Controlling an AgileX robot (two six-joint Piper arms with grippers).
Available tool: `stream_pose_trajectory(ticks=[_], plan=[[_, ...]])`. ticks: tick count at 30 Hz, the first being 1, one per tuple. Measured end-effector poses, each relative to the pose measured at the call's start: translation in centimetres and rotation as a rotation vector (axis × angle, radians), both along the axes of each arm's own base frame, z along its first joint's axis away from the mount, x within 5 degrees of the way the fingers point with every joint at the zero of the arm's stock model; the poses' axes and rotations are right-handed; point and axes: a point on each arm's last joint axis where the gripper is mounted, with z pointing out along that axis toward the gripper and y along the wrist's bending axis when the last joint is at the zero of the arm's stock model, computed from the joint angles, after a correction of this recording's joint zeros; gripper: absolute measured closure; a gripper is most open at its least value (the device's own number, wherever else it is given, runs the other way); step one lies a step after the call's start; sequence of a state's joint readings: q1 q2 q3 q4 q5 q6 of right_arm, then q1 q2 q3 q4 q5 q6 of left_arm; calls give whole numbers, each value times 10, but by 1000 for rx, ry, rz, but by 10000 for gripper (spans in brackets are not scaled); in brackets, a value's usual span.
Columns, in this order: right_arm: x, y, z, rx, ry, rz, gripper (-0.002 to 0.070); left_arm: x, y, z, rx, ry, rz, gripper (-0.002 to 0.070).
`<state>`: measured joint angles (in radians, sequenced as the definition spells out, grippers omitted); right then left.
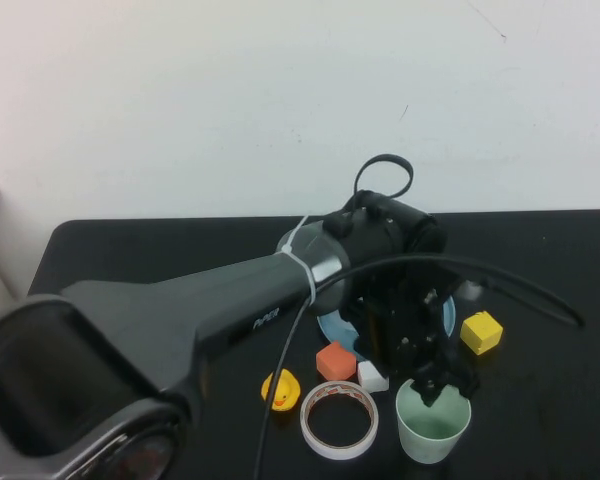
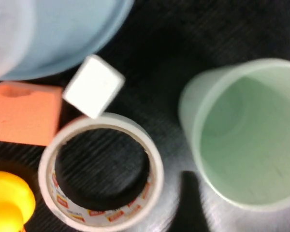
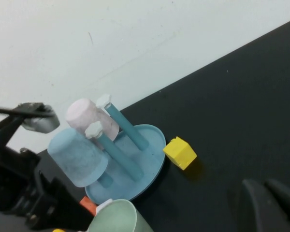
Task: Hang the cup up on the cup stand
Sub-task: Pick up the cup from the table
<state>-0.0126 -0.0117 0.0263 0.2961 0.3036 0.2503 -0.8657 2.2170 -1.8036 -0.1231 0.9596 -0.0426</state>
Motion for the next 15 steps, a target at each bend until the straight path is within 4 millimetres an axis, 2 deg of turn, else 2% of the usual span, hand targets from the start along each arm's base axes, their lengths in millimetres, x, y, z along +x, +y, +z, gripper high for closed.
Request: stream_pose_trajectory(ticks=[2, 5, 11, 15], plan=[[0, 0, 0, 0, 1, 0, 676, 9, 0, -6, -2, 14, 54, 193], [0, 0, 0, 0, 2, 1, 676, 19, 3, -17, 7, 37, 103, 148], [0, 0, 0, -15, 1, 5, 676, 25, 4, -43, 20, 68, 130, 141], [0, 0, 0, -19, 0, 6, 676, 27, 0, -59, 10, 73, 140, 163]])
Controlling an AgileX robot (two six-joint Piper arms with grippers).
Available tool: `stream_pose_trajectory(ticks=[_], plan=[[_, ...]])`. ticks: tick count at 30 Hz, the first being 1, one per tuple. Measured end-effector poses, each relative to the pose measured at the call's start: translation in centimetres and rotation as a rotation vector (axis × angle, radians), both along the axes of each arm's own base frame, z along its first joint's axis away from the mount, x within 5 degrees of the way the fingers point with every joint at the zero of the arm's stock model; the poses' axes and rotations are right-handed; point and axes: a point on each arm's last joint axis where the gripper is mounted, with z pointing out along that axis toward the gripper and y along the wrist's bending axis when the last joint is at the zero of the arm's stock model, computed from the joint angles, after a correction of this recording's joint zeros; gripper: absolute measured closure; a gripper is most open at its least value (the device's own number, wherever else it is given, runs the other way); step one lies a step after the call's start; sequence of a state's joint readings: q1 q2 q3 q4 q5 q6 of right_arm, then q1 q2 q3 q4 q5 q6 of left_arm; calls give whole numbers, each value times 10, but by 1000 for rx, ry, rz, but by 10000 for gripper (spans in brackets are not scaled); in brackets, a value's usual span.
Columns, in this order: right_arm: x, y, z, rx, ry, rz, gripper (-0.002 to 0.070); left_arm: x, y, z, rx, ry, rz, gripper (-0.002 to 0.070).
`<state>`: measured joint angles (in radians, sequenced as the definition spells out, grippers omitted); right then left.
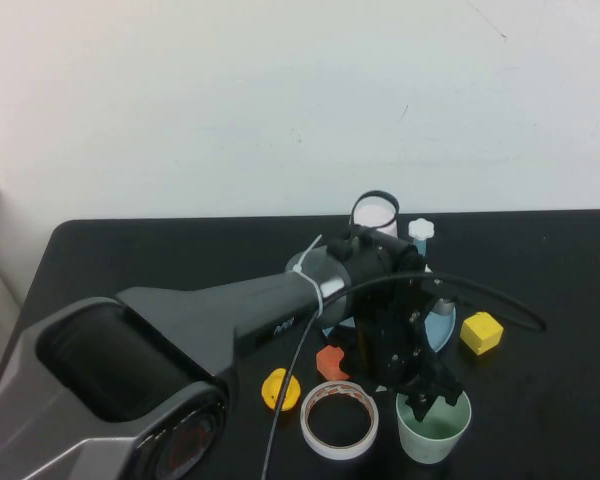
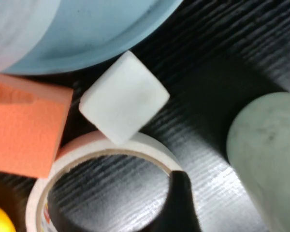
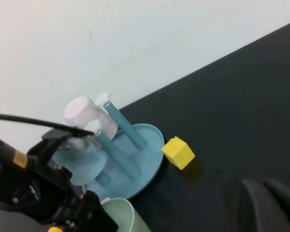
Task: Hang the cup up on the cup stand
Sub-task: Pick up the cup from the table, then adjust the cup with two arms
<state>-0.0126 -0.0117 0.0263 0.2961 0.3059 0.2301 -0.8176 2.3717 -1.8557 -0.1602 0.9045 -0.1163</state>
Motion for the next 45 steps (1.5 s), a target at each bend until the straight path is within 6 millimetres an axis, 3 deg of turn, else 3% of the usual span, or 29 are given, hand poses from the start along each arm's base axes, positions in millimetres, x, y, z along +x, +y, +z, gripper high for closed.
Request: stream_pose_trajectory(ticks=[4, 6, 10, 14, 18, 25, 30, 39, 45], plan=[[0, 0, 0, -1, 0, 0, 676, 1, -1, -11, 8, 1, -1, 238], [0, 0, 0, -1, 0, 0, 676, 1, -1, -13, 14, -3, -4, 314], [0, 0, 0, -2, 0, 1, 676, 2, -1, -16, 12, -16, -12, 564], [0, 0, 0, -2, 0, 1, 676, 3, -2, -16, 12, -23, -28, 653], [0, 0, 0, -2, 0, 1, 676, 2, 0, -4, 30, -51, -86, 666], [0, 1, 0, 13, -1, 2, 676, -15, 17, 71, 46, -255, -209, 666], [0, 3, 1, 54, -6, 19, 676, -47, 53, 118, -101, -434, -204, 666], [-3, 23, 13, 241, -91, 210, 676, -111, 121, 148, -471, -927, -296, 666], [8, 33, 22, 332, -98, 327, 676, -116, 139, 149, -534, -1145, -277, 666]])
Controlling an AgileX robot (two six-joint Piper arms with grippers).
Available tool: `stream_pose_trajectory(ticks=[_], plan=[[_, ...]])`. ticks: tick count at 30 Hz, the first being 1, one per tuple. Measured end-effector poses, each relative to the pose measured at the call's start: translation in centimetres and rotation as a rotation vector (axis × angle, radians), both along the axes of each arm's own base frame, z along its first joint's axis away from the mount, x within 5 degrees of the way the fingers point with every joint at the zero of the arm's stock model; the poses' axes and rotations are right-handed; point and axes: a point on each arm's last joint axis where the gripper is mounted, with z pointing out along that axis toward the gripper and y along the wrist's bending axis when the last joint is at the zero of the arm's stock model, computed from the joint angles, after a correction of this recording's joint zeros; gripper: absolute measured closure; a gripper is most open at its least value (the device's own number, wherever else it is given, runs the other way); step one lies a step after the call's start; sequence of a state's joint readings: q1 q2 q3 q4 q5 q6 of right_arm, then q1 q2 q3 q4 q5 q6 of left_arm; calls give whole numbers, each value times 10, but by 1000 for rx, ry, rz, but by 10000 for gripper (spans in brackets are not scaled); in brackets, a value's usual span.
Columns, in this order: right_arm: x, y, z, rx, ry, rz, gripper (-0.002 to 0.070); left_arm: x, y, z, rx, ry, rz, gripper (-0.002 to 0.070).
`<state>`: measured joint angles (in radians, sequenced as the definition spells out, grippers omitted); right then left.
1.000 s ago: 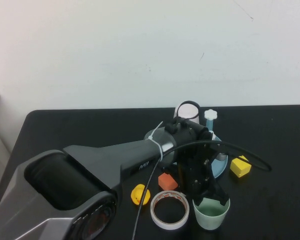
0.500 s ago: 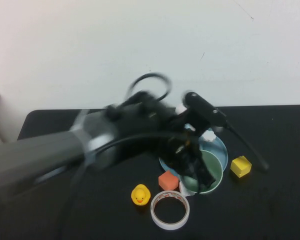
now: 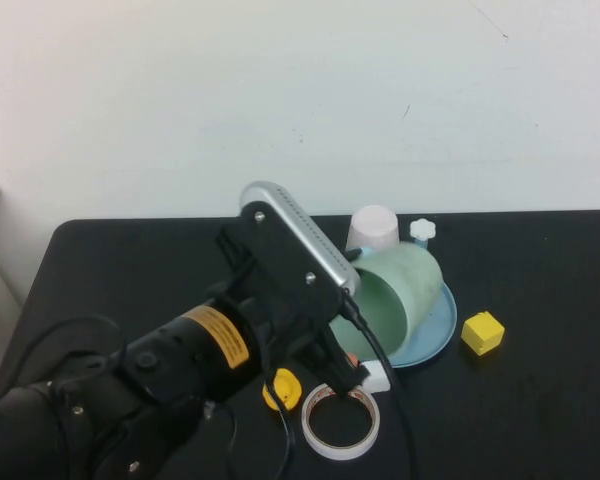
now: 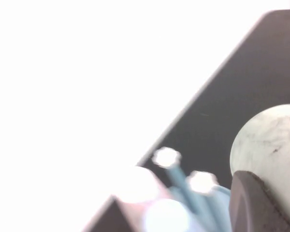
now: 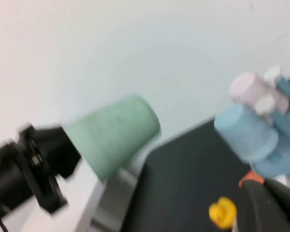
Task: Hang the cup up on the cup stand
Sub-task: Adjust the cup with two arms
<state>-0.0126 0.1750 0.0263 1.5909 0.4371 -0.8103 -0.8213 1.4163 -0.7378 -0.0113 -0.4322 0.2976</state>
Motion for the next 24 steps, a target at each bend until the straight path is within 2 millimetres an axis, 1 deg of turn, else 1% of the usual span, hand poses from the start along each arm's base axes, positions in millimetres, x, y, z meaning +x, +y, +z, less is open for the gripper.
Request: stream_pose_trajectory(ticks=[3, 4, 6, 7, 9, 10, 12, 14, 15, 16, 17, 19, 22, 24], plan=[[8, 5, -4, -21, 75, 63, 676, 4, 4, 3, 8, -90, 34, 666], [12, 7, -3, -31, 99, 94, 676, 5, 4, 6, 5, -128, 42, 666], [20, 11, 6, -49, 117, 155, 673, 6, 5, 11, 2, -207, 53, 666], [26, 13, 13, -52, 121, 192, 664, 6, 5, 14, -2, -240, 57, 666], [39, 18, 28, -44, 122, 265, 622, 6, 5, 17, -1, -292, 62, 666], [48, 20, 36, -31, 136, 302, 581, 6, 5, 18, 1, -305, 62, 666], [66, 25, 52, 1, 142, 368, 454, 7, 6, 19, -2, -319, 67, 666], [86, 28, 61, 66, 193, 428, 286, 7, 6, 20, 3, -331, 67, 666], [94, 30, 63, 99, 225, 448, 217, 7, 6, 20, 4, -334, 68, 666], [107, 32, 64, 153, 277, 476, 126, 7, 6, 20, 7, -337, 67, 666], [115, 33, 63, 187, 315, 494, 84, 7, 6, 20, 12, -342, 67, 666], [133, 35, 58, 270, 406, 535, 30, 7, 6, 20, 23, -353, 65, 666], [158, 38, 49, 373, 529, 571, -1, 7, 6, 20, 42, -371, 63, 666], [170, 41, 45, 407, 582, 577, -9, 7, 6, 19, 54, -373, 60, 666]])
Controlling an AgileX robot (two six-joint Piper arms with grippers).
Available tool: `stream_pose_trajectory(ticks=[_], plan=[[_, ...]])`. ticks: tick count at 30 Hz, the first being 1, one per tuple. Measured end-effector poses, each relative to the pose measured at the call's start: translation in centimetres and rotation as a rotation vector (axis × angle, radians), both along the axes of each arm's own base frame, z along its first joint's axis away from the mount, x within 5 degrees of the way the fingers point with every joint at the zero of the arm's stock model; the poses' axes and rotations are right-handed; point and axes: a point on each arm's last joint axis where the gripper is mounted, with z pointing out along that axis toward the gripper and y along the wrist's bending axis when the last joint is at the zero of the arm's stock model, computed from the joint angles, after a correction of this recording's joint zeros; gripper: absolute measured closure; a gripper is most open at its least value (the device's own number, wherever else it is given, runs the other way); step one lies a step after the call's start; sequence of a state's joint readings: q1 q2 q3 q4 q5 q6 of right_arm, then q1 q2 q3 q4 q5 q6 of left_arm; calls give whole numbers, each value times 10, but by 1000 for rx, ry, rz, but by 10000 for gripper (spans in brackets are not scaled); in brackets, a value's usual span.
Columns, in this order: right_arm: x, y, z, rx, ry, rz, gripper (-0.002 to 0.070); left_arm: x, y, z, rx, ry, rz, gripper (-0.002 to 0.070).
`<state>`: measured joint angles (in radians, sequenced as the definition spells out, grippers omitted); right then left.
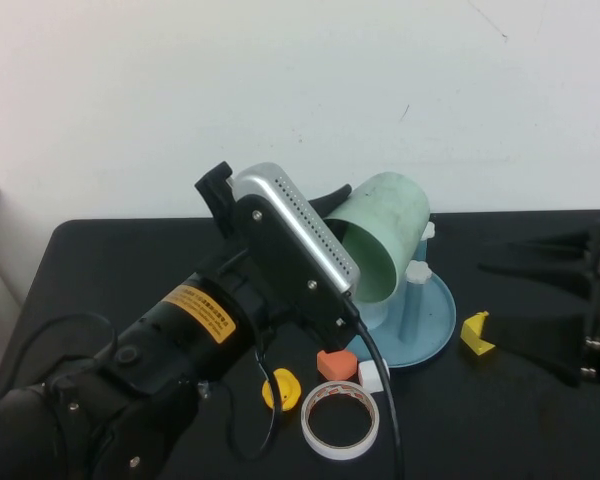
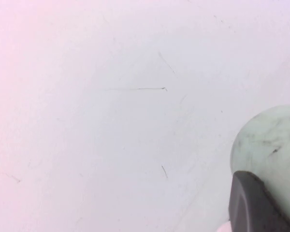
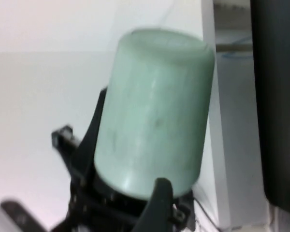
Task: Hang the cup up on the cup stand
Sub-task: Adjust the cup with two arms
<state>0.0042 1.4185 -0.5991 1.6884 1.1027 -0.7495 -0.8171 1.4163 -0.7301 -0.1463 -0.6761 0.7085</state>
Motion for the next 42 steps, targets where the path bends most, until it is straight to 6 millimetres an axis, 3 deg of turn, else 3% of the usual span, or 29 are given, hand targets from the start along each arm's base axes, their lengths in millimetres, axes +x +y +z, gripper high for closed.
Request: stream_pose_trajectory(ticks=[5, 10, 18, 33, 42], plan=[[18, 19, 1, -16, 61, 13, -14, 0, 0, -2, 24, 9, -3, 666], [31, 38, 17, -72, 12, -11, -15, 0, 0, -3, 32, 10, -4, 666], [48, 43, 38, -103, -45, -95, -16, 0, 0, -3, 32, 10, -4, 666], [48, 64, 30, -69, 89, -87, -17, 0, 0, -1, 16, -11, -1, 666], [61, 86, 32, -65, 84, -44, -17, 1, -1, -3, 15, -14, 1, 666]])
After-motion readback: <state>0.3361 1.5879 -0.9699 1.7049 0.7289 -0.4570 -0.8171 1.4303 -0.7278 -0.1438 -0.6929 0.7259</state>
